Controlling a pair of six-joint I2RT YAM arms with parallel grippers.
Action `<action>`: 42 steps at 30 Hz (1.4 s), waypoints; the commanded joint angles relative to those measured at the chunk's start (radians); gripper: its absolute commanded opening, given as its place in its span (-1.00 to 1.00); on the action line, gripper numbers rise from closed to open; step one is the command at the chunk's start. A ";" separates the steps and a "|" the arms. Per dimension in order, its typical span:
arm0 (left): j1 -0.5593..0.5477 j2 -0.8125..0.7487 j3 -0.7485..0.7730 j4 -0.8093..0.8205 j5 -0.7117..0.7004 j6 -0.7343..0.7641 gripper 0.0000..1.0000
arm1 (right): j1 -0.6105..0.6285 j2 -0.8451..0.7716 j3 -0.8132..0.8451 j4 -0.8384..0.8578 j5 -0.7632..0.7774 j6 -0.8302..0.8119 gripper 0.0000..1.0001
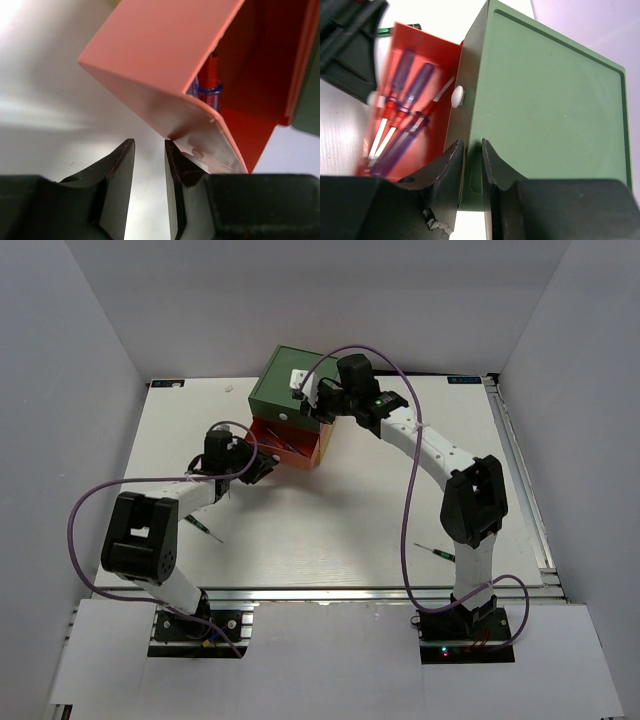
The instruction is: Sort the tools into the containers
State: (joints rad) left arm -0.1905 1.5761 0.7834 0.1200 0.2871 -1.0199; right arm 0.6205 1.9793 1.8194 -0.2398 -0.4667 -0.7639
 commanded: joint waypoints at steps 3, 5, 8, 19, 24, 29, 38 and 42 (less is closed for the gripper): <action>0.003 0.050 0.120 0.072 0.030 -0.020 -0.18 | -0.008 0.004 0.034 -0.050 -0.036 0.021 -0.46; 0.005 0.081 0.146 0.067 0.030 -0.020 -0.18 | -0.008 0.006 0.035 -0.055 -0.041 0.025 -0.47; 0.005 0.123 0.197 0.060 0.026 -0.020 -0.18 | -0.008 0.006 0.034 -0.055 -0.046 0.029 -0.47; 0.008 0.265 0.358 0.053 0.063 -0.029 -0.16 | -0.008 0.004 0.029 -0.061 -0.049 0.034 -0.47; 0.013 0.265 0.361 0.056 0.070 -0.029 -0.15 | -0.010 0.003 0.027 -0.061 -0.052 0.038 -0.47; 0.025 0.208 0.266 0.093 0.076 -0.026 -0.10 | -0.011 0.003 0.027 -0.059 -0.056 0.044 -0.47; 0.031 0.147 0.165 0.112 0.119 0.064 0.31 | -0.018 0.009 0.027 -0.056 -0.061 0.058 -0.46; 0.031 0.182 0.165 0.141 0.173 0.096 0.37 | -0.018 0.009 0.026 -0.056 -0.064 0.060 -0.46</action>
State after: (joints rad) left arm -0.1619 1.7802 0.9504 0.2131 0.4019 -0.9707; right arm 0.6079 1.9793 1.8198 -0.2443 -0.5076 -0.7273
